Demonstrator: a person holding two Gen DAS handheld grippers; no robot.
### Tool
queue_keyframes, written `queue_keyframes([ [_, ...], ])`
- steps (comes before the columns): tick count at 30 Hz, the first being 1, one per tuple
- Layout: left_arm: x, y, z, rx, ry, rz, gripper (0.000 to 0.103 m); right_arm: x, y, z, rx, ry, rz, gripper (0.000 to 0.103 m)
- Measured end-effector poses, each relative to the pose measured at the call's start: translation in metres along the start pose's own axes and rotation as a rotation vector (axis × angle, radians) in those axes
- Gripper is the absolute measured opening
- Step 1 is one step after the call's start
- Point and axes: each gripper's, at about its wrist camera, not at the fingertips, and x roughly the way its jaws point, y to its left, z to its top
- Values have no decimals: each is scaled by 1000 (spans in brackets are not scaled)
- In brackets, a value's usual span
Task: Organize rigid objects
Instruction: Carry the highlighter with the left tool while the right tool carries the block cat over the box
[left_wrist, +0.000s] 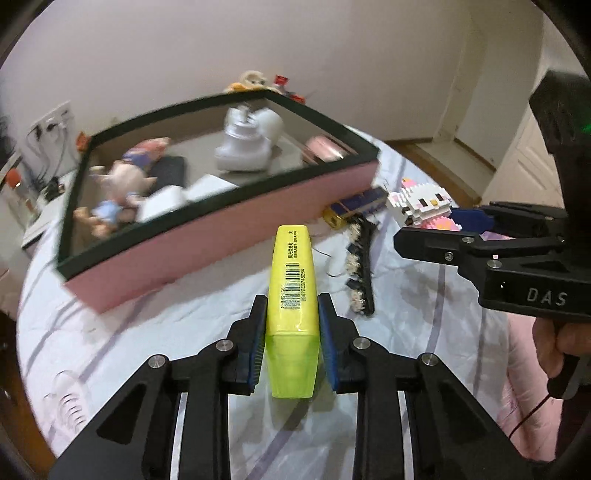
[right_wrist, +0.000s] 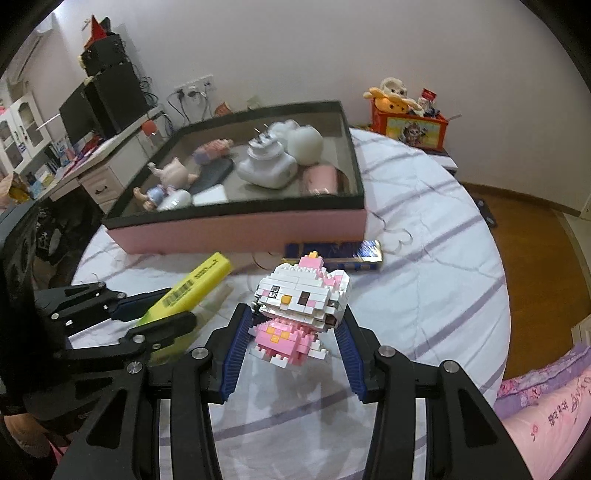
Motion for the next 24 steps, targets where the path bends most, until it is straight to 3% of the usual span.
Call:
queue_keyframes([
  [14,-66,54,56,-83,-150,84,26,-25,31,82,-115,-135,15,47],
  [24,-36,75,97,-129,-150,77,26,13,36,127,-159,-98,3,47],
])
